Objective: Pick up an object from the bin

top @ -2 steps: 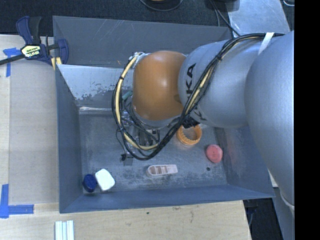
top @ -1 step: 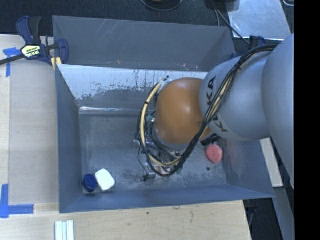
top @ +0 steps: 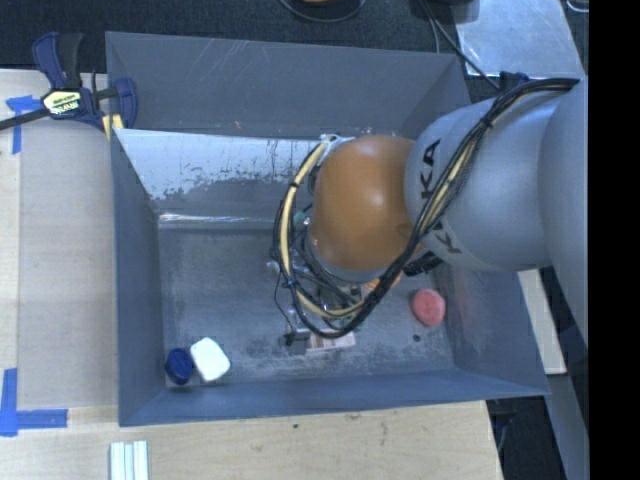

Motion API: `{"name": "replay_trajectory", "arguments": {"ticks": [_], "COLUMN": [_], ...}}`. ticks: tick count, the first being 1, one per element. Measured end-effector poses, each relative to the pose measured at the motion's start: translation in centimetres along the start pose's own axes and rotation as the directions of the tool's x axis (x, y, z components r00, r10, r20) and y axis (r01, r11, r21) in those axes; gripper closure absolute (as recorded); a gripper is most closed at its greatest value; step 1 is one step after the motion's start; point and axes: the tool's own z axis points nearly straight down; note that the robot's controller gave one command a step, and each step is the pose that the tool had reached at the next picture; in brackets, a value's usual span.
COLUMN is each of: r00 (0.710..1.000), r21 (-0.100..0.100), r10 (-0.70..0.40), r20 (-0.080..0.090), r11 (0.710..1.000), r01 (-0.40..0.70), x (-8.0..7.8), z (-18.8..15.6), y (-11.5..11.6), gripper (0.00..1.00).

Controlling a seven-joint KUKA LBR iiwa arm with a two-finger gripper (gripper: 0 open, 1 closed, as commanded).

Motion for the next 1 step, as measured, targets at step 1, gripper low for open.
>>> {"name": "replay_trajectory", "arguments": {"ticks": [1], "r00": [0.994], "r21": [0.005], "r10": [0.106], "r20": [-0.013], "r11": [0.994], "r01": [-0.106], "x": [0.1], "z": [0.27], "y": [-3.69], "gripper": [0.0]}}
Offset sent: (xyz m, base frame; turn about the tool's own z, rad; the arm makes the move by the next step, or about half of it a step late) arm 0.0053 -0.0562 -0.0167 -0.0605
